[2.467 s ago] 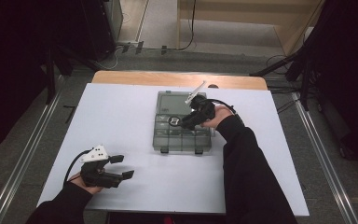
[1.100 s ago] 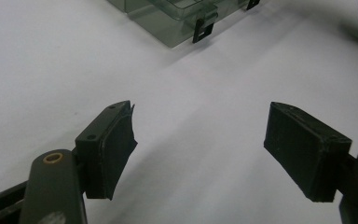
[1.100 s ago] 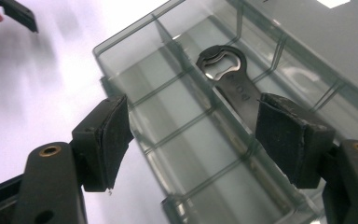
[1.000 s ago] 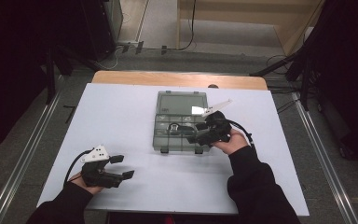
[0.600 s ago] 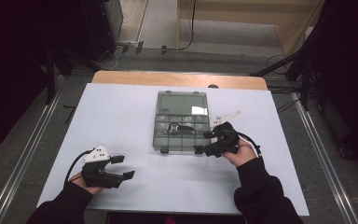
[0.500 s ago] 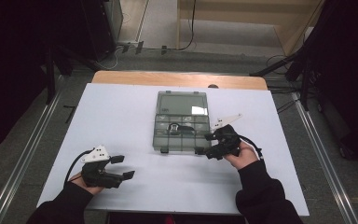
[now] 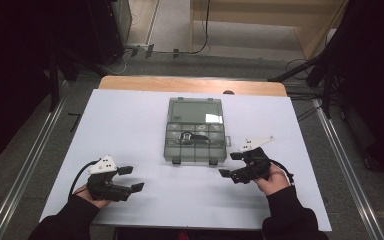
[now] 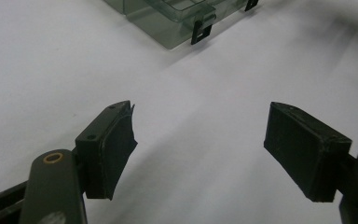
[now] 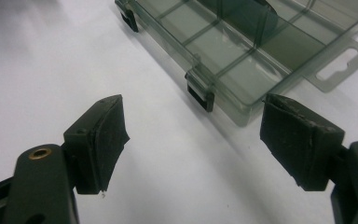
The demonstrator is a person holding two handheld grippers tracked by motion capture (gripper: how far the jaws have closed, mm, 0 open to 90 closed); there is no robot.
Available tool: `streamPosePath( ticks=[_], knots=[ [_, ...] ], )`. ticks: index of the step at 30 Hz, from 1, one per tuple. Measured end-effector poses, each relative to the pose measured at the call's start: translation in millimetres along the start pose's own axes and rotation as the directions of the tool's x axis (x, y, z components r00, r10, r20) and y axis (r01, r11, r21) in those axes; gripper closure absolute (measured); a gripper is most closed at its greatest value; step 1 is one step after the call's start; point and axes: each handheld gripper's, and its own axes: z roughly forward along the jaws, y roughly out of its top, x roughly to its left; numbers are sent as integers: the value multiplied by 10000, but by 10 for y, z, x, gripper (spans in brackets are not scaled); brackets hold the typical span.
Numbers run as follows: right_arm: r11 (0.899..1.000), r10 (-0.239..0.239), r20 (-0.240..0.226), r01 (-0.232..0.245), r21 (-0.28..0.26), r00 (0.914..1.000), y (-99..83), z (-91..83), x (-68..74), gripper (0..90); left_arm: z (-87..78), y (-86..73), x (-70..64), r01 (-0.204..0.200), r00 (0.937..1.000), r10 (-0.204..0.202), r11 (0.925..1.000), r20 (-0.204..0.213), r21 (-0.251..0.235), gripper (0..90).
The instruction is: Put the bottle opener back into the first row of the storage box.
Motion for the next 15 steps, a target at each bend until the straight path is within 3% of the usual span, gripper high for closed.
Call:
streamPosePath(
  ticks=[15],
  knots=[
    [9995, 297, 326, -292, -156, 9990, -351, -155, -23, 241, -4, -1, 9, -8, 10000, 8, 10000, 6, 72, 239]
  ],
)
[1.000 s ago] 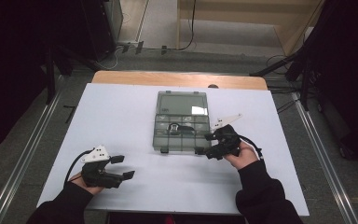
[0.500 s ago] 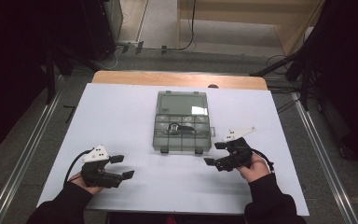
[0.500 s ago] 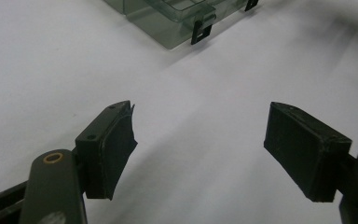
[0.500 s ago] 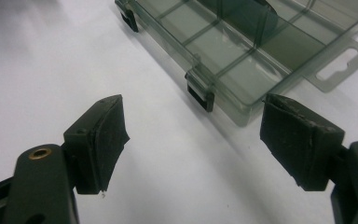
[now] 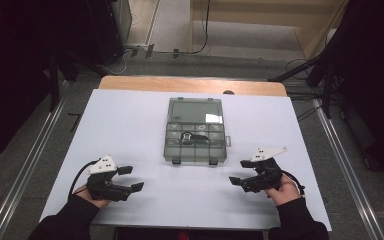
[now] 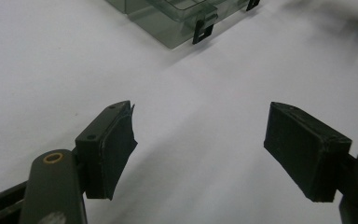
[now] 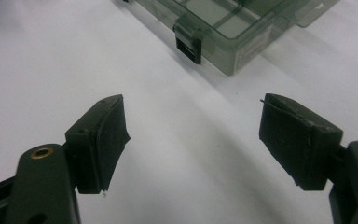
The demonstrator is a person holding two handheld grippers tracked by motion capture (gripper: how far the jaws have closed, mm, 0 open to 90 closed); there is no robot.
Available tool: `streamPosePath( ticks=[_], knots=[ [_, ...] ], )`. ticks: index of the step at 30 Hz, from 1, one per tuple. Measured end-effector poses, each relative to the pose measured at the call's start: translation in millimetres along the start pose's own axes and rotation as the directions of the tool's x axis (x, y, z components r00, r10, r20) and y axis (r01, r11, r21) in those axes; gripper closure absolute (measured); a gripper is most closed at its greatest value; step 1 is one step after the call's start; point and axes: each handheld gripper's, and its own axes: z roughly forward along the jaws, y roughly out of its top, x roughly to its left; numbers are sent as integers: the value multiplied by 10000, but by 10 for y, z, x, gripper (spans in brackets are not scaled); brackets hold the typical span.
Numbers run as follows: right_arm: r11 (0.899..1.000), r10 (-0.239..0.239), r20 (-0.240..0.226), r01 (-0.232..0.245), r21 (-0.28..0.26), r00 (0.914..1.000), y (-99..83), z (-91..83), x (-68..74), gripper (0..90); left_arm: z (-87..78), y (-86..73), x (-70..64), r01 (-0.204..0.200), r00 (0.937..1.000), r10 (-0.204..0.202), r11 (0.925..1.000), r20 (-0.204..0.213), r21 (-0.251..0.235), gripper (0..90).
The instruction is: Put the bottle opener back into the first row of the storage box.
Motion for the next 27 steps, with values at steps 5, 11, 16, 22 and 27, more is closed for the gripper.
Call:
streamPosePath(
  ticks=[5, 11, 16, 22, 27],
  knots=[
    [9996, 263, -52, -263, -72, 9996, -81, -32, -20, 241, 9, -3, -1, -2, 10000, 2, 10000, -33, 12, 239],
    [9994, 332, 59, -332, -130, 9994, -169, -66, -49, 241, 5, -3, 4, -3, 10000, 3, 10000, -83, -2, 239],
    [9989, 460, 9, -460, -122, 9989, -202, -45, -84, 241, 6, -4, 4, 3, 10000, -3, 10000, -78, 11, 240],
    [9988, 465, 71, -464, -155, 9989, -210, -36, -105, 241, 4, -5, 7, 15, 10000, -15, 10000, -84, 10, 239],
    [9984, 536, 78, -535, -158, 9985, -213, -36, -113, 241, 3, -5, 4, 18, 10000, -18, 10000, -87, 18, 239]
  ],
)
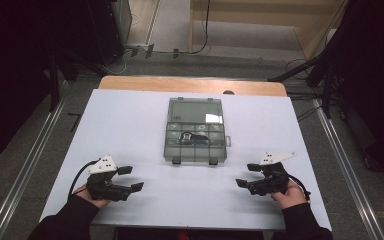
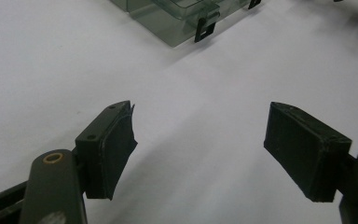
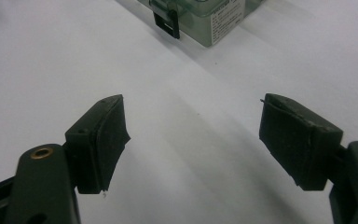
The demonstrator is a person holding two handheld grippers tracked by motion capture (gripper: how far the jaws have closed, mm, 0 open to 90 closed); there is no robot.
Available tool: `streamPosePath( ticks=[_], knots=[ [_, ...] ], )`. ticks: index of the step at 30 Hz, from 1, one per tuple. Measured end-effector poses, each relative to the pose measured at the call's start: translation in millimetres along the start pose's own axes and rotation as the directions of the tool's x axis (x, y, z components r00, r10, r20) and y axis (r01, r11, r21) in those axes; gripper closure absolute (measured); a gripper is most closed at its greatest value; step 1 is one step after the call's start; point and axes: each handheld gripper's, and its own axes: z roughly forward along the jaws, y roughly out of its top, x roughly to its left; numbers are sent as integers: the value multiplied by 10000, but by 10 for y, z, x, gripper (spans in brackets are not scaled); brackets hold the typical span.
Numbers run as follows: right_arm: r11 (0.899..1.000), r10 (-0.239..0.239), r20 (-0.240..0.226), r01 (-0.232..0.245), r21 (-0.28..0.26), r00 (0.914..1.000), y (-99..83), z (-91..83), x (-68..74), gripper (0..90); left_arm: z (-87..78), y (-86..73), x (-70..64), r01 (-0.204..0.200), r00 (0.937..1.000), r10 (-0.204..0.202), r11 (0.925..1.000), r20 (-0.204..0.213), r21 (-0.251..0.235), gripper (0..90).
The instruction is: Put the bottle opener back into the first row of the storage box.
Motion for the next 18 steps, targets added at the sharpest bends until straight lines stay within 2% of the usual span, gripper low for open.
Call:
streamPosePath(
  ticks=[7, 18],
  knots=[
    [9998, -107, -48, 108, 156, 9999, 1, 22, 13, 241, 1, 0, 3, -3, 10000, 3, 10000, -4, 6, 239],
    [9999, -111, -83, 112, 92, 9999, -1, 13, 10, 241, -1, 0, 1, -6, 10000, 6, 10000, 30, -9, 239]
  ],
)
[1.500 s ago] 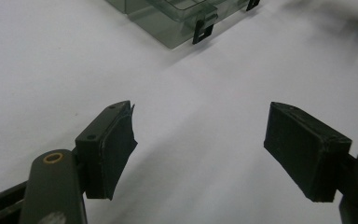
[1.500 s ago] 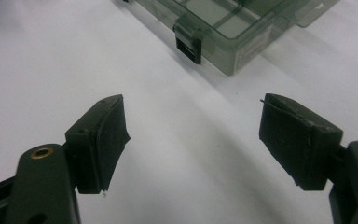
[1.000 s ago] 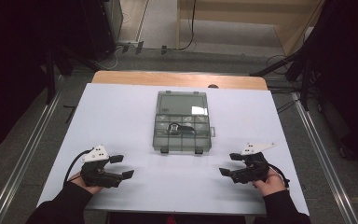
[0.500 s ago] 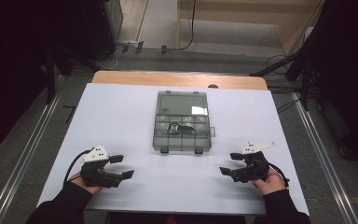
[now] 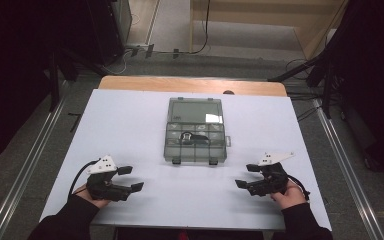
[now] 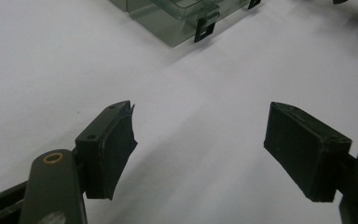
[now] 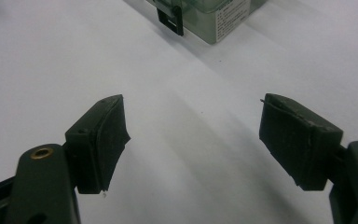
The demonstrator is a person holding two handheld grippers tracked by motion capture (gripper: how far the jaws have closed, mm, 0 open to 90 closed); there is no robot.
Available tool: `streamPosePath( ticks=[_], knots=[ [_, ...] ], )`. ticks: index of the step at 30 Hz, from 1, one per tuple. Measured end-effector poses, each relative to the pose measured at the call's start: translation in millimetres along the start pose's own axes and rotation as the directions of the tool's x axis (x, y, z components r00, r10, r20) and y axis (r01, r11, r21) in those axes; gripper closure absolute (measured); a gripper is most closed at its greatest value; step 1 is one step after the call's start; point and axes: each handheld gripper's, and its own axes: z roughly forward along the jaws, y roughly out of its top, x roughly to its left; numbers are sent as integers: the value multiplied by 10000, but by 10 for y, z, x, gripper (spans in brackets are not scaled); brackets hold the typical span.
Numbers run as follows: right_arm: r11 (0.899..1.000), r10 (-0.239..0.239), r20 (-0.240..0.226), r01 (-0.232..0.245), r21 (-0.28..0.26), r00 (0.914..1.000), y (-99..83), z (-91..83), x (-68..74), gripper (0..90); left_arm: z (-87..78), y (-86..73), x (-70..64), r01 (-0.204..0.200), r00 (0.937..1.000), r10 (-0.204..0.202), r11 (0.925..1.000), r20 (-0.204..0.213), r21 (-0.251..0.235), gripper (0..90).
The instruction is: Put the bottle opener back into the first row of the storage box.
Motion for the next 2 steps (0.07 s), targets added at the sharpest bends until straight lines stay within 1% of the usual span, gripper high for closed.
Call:
streamPosePath(
  ticks=[2],
  knots=[
    [10000, -9, -24, 9, -16, 10000, 1, 1, 1, 241, -1, 0, 1, 1, 10000, -1, 10000, 20, -10, 239]
  ],
)
